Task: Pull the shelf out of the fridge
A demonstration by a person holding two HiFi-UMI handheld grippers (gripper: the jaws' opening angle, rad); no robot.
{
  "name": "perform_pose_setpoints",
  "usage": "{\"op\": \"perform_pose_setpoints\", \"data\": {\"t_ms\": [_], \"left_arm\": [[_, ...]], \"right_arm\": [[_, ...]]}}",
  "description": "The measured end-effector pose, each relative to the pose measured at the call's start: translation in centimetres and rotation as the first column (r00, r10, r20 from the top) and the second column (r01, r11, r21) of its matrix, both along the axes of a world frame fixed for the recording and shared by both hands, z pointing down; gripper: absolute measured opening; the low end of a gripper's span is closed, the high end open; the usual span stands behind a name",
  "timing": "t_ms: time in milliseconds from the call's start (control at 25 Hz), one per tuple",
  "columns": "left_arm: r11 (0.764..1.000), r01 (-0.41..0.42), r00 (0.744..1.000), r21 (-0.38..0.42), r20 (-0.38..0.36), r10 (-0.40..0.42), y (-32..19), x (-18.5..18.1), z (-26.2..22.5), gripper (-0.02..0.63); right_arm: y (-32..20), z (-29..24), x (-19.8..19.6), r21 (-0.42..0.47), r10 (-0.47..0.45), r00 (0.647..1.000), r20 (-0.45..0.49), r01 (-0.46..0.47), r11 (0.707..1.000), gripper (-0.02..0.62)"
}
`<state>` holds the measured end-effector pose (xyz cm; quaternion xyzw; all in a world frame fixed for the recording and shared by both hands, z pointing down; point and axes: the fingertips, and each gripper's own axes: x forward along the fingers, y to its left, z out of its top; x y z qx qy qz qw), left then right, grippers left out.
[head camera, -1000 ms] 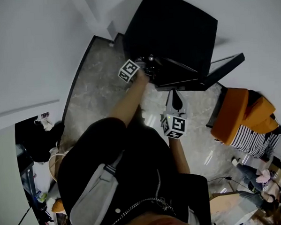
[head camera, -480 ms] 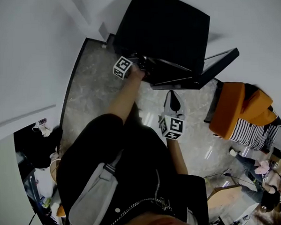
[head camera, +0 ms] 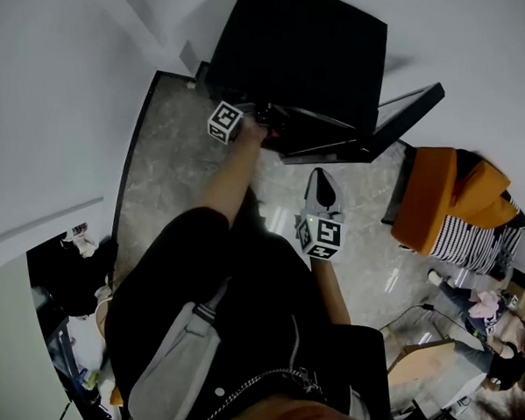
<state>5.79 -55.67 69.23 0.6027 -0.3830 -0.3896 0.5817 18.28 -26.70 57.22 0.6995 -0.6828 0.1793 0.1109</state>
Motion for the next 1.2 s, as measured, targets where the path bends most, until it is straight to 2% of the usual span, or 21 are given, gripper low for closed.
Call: {"op": "perform_pose_setpoints", "data": {"t_ms": [800, 1000, 1200], "left_arm": [[1.000, -0.028, 1.000, -0.005, -0.003, 0.028, 3.8, -1.5, 0.0, 0.021], [0.999, -0.032, 0.999, -0.013, -0.006, 0.032, 4.8, -2.1, 0.0, 0.021], [0.999, -0.044, 0.999, -0.016, -0.008, 0.044, 5.6, -2.5, -0.2, 0.021]], "right_arm": [[1.3, 0.5, -2.2, 0.003, -0.039, 0.999, 0.034, 0.039, 0.999, 0.003], [1.2, 1.7, -2.2, -0.021, -0.026, 0.997, 0.069, 0.028, 0.999, 0.003], [0.4, 3.1, -0.9, -0.042, 0.034, 0.993, 0.110, -0.030, 0.999, 0.003]]}}
